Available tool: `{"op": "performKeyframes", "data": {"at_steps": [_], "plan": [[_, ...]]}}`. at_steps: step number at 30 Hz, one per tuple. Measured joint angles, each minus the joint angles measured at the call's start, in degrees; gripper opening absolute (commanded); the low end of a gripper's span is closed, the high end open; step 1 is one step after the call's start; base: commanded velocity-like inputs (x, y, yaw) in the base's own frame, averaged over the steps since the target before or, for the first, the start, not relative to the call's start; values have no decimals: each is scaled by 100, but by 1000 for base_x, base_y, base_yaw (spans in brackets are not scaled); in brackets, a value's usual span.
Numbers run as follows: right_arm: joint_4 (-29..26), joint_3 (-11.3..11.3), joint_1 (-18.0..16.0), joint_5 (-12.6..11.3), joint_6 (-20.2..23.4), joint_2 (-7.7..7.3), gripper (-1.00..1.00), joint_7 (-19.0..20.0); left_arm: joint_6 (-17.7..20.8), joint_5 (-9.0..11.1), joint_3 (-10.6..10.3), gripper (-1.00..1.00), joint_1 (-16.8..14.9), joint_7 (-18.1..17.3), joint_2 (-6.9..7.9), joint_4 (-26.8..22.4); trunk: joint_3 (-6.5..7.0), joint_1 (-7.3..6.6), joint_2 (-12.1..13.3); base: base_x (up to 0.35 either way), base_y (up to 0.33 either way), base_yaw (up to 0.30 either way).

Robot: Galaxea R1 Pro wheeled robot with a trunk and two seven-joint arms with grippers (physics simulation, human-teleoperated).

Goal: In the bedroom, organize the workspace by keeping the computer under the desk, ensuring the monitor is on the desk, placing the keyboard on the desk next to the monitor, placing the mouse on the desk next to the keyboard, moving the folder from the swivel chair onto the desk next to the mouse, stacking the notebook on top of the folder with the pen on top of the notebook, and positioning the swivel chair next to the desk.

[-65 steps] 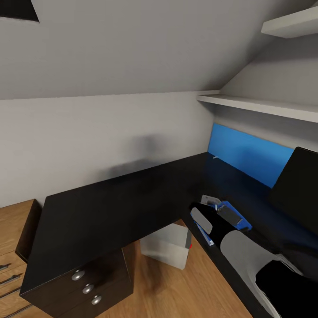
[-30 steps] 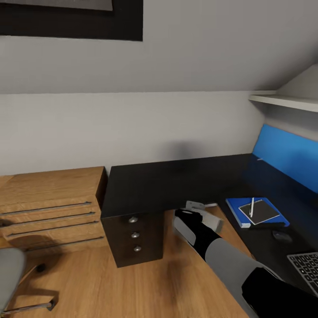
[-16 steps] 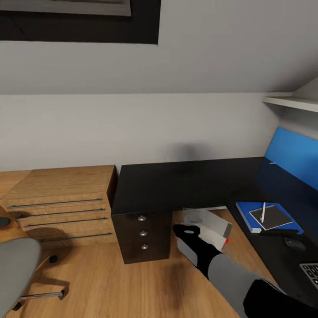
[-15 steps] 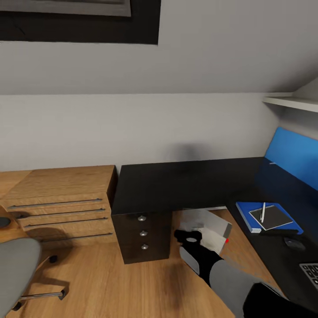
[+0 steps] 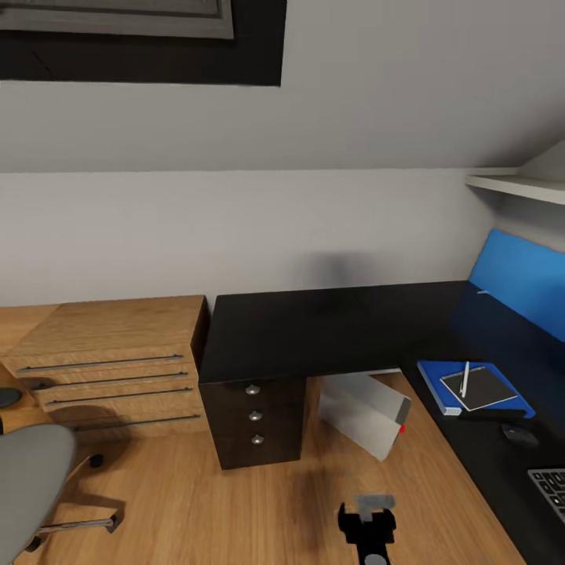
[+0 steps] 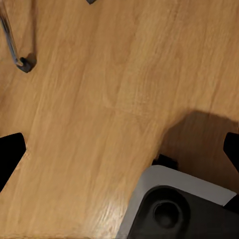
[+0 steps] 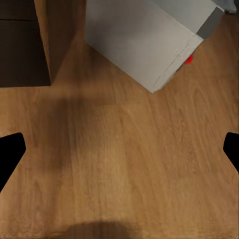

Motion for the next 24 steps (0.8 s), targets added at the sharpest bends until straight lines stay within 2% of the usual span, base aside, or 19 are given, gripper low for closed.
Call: {"op": "performKeyframes", "data": {"at_steps": [1, 2, 6, 7, 17, 24], "plan": [[199, -11, 137, 0, -338, -20, 100, 19, -300, 10, 2, 100, 1, -12, 3, 384, 18, -22, 40, 0, 0, 0], [263, 10, 214, 12, -517, -34, 100, 47, -384, 5, -3, 100, -1, -17, 6, 508, 37, -44, 80, 0, 0, 0], [348, 14, 408, 11, -850, -70, 100, 114, -496, 9, -4, 100, -2, -21, 10, 656, 109, -132, 241, 0, 0, 0], [389, -3, 568, -25, -967, -97, 100, 143, -532, 15, 4, 100, -2, -20, 12, 704, 127, -154, 281, 0, 0, 0], [391, 21, 652, -8, -1237, -96, 100, 150, -535, 11, 3, 100, -2, -19, 12, 708, 384, -371, 683, -266, 42, 22], [391, 25, 693, 12, -1458, -95, 100, 147, -528, 12, 3, 100, -1, -19, 13, 707, 572, -528, 964, -55, 12, 117]]}}
